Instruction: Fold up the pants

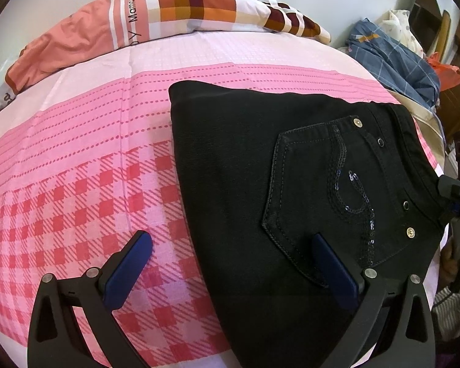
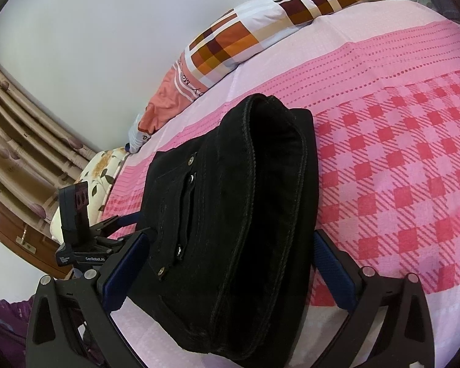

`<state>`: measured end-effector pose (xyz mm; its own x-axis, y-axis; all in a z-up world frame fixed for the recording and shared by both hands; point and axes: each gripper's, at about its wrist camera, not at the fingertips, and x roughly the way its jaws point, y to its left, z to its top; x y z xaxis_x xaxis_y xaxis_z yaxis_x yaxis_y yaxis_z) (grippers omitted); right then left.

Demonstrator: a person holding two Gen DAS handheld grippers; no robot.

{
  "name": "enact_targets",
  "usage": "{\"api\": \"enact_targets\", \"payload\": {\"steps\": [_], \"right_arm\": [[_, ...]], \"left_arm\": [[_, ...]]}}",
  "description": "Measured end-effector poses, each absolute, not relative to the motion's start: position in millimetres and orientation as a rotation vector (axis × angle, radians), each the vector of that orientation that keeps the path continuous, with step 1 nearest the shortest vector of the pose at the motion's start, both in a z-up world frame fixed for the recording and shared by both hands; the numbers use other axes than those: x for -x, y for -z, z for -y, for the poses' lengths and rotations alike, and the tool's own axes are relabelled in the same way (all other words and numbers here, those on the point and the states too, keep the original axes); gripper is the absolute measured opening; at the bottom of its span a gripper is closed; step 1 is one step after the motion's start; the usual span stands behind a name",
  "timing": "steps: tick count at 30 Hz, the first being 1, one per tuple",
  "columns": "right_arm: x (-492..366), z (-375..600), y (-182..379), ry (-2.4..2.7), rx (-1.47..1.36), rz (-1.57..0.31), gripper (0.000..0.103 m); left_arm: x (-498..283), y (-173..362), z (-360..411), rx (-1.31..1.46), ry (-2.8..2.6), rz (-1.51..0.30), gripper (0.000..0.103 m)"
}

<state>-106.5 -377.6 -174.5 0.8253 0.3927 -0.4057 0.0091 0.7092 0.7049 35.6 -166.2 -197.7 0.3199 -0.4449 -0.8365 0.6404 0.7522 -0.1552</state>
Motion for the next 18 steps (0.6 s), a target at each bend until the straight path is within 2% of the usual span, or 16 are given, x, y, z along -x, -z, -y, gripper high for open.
{"api": "enact_targets", "payload": {"steps": [18], "right_arm": [[106.6, 376.6, 175.9, -0.233, -0.758, -0.566, 0.103]], "left_arm": [[-37.4, 195.2, 173.0, -0.235, 0.703, -1.010, 0.103]]}}
